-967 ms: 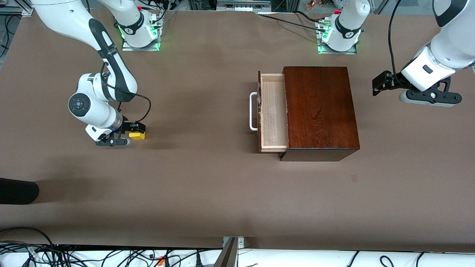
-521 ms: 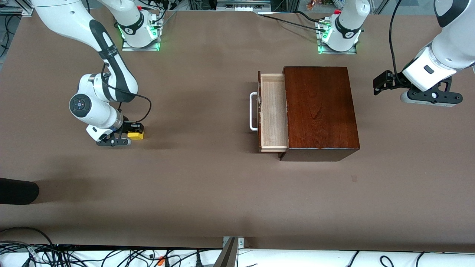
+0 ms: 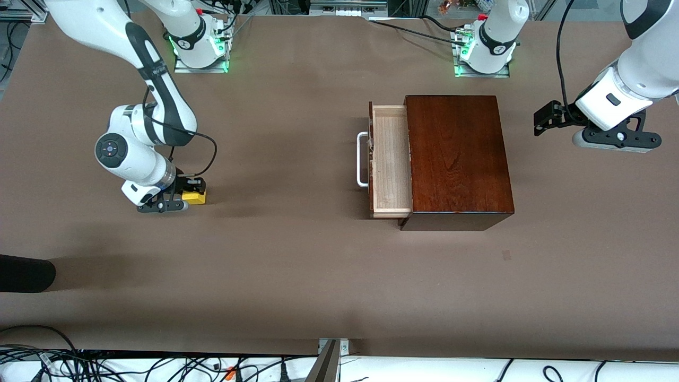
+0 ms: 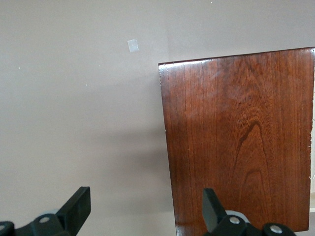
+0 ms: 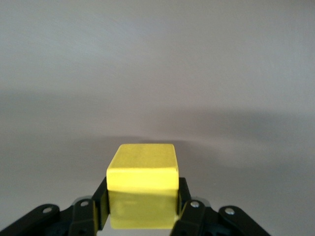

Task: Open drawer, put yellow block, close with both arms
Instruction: 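Close the right gripper on the yellow cube and lift it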

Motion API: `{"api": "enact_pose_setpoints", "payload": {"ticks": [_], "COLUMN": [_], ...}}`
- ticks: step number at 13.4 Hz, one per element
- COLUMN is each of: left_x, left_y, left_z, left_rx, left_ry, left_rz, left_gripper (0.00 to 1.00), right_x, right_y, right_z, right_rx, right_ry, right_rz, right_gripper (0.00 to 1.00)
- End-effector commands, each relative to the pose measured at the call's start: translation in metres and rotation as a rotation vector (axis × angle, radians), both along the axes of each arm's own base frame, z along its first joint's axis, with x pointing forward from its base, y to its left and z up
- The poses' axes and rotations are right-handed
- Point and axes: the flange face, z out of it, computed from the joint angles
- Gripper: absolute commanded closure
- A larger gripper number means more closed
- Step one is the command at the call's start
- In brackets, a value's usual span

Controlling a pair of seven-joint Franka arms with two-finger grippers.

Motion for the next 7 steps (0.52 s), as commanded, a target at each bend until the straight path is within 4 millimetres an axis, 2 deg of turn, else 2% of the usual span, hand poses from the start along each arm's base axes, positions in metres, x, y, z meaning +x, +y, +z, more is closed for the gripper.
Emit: {"api": "enact_pose_setpoints", "payload": {"ticks": [1,3,5,7], "left_x": [-0.001,0.000,0.000,0.000], "left_y": [0.002,0.002,0.004,0.003], "left_z": [0.005,0.004,0.004,0.004], "left_rx": [-0.012,-0.014,-0.014,-0.014], "left_ry": [0.018,0.019,0.019,0.019], "left_rz": [0.001,-0.005,-0.002,-0.003], "left_gripper": [0.00,0.00,0.00,0.00], "right_x": [0.028,0.028,0.014,-0.013], "right_y": [0.044,0.085,0.159,0.242], "right_z": [0.079,0.113,0.151,0.190], "right_rx": [0.040,0.042,0.058,0.037], "right_ry": [0.010,0.035,0.007,-0.030], "right_rz": [0.084,0.166,0.303,0.457], "right_gripper": [0.74,0.74,0.74,0.74]}}
